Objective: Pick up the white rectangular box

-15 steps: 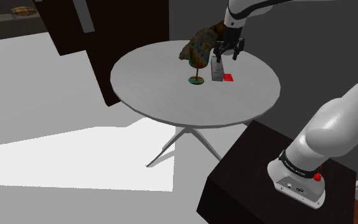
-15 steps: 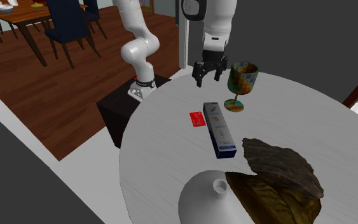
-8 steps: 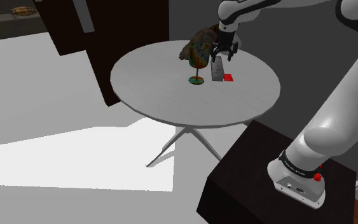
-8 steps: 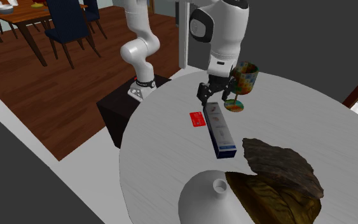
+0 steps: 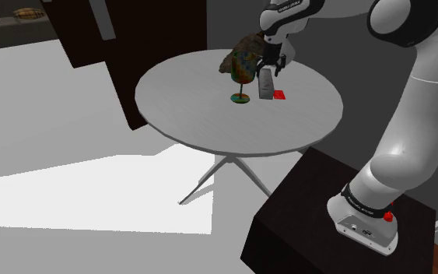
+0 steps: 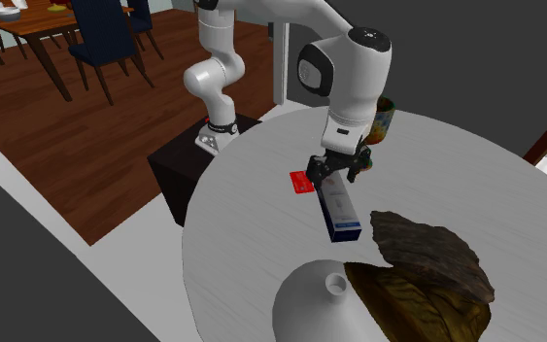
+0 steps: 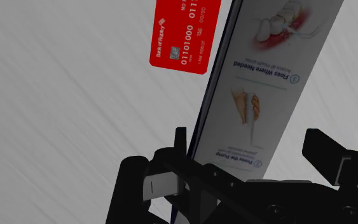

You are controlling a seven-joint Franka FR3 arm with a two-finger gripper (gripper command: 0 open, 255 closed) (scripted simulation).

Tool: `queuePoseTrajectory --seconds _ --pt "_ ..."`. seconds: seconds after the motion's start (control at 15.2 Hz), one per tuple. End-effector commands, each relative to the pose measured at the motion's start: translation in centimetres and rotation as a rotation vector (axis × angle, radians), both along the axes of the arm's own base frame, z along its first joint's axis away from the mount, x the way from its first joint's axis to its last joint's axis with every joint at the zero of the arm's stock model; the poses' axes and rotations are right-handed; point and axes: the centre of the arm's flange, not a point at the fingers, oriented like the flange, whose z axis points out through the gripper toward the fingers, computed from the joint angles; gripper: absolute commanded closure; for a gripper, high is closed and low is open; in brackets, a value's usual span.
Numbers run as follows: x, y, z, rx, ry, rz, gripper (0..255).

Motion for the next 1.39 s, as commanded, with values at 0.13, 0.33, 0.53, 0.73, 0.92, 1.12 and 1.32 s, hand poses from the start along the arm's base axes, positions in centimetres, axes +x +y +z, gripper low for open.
queuePoseTrajectory --seconds 0.13,0.33,0.53,0.73,0.92,1.12,1.32 --pt "0.1 0.0 -2.1 0.000 -0.001 -0.001 0" --pt "0.1 0.0 -3.0 0.000 -0.001 -0.001 0" --pt "0.2 0.0 -3.0 0.000 -0.001 -0.001 255" --pt "0.2 0.0 -3.0 0.000 -0.001 -0.001 255" --pt "0.2 0.0 -3.0 0.000 0.000 -0.001 255" --pt "0.1 0.0 -1.9 0.000 -0.001 -0.001 255" --pt "0.1 0.0 -0.3 0.000 -0.001 -0.001 255"
